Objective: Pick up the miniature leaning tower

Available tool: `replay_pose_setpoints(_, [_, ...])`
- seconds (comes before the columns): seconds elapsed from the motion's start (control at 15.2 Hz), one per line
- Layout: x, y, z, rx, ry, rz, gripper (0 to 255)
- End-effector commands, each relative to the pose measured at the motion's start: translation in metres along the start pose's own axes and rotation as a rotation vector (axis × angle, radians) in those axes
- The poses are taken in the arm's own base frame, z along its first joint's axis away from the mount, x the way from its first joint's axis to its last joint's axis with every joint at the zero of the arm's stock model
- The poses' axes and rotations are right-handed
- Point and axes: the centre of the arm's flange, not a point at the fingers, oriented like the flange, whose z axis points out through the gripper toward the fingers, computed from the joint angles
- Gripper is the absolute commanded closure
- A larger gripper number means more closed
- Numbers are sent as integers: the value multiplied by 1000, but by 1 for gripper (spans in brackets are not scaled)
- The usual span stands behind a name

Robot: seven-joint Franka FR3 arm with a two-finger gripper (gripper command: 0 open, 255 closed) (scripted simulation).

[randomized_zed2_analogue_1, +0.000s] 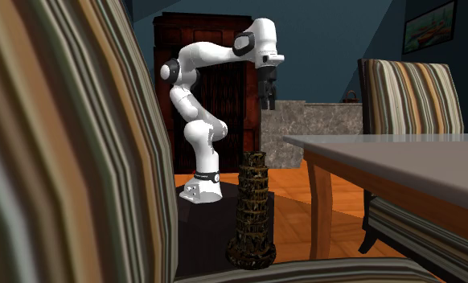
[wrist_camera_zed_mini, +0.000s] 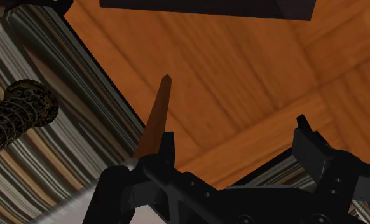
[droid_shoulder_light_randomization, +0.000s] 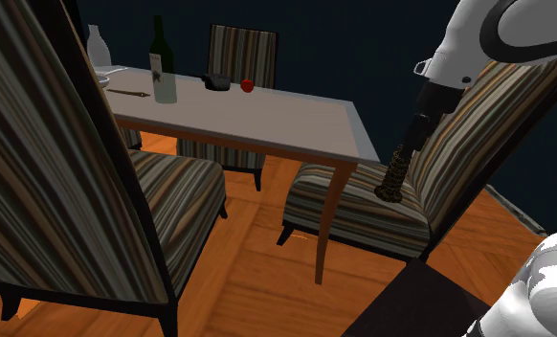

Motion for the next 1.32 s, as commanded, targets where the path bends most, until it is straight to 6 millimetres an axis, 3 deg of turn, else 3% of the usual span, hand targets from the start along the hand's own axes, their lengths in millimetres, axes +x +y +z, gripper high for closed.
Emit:
replay_pose_setpoints(0.0, [0, 0, 0, 0, 0, 0, 0])
replay_pose_setpoints(1.25, [42, 237, 65, -13, -1, -97, 0])
